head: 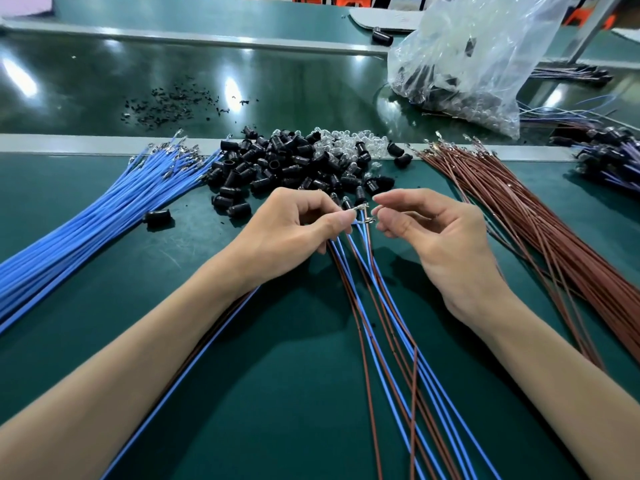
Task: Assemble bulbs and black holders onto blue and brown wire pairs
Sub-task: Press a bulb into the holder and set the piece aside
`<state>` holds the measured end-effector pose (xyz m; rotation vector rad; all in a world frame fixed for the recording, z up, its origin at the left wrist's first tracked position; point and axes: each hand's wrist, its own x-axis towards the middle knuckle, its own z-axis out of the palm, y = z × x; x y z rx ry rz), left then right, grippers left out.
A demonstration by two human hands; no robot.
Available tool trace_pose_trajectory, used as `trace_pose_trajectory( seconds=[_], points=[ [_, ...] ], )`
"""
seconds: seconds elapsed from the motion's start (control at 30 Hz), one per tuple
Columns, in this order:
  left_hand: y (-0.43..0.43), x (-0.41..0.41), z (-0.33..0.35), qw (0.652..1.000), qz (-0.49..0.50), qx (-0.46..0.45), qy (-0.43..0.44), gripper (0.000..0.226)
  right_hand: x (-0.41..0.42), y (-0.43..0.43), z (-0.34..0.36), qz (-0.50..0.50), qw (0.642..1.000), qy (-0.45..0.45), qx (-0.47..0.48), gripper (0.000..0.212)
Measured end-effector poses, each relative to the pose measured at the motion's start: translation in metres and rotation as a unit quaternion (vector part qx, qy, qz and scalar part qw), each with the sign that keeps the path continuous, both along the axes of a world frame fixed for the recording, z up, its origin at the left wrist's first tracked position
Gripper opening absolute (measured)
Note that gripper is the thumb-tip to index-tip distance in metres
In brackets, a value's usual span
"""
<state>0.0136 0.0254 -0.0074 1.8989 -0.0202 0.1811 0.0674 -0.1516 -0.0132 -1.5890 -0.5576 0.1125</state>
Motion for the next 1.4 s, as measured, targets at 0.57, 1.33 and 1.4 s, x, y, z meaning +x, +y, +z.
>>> trace_pose_trajectory(
  seconds=[0.57, 1.33, 1.4],
  points=[
    [0.0009, 0.0015, 0.0006, 1.000, -0.013, 0.009, 0.013, 0.028, -0.0015, 0.0034, -0.0048, -0.002, 0.994, -0.092, -0.064, 0.010],
    [0.0043, 0.0028, 0.0001, 0.999, -0.043, 0.004, 0.022, 0.033, -0.0026, 0.0028, -0.0051, -0.029, 0.940, -0.325, -0.105, 0.015],
    [0.0040, 0.0029, -0.0003, 0.999, -0.044, 0.002, 0.023, 0.034, -0.0028, 0.0025, -0.0049, -0.028, 0.944, -0.316, -0.094, 0.015]
  ],
)
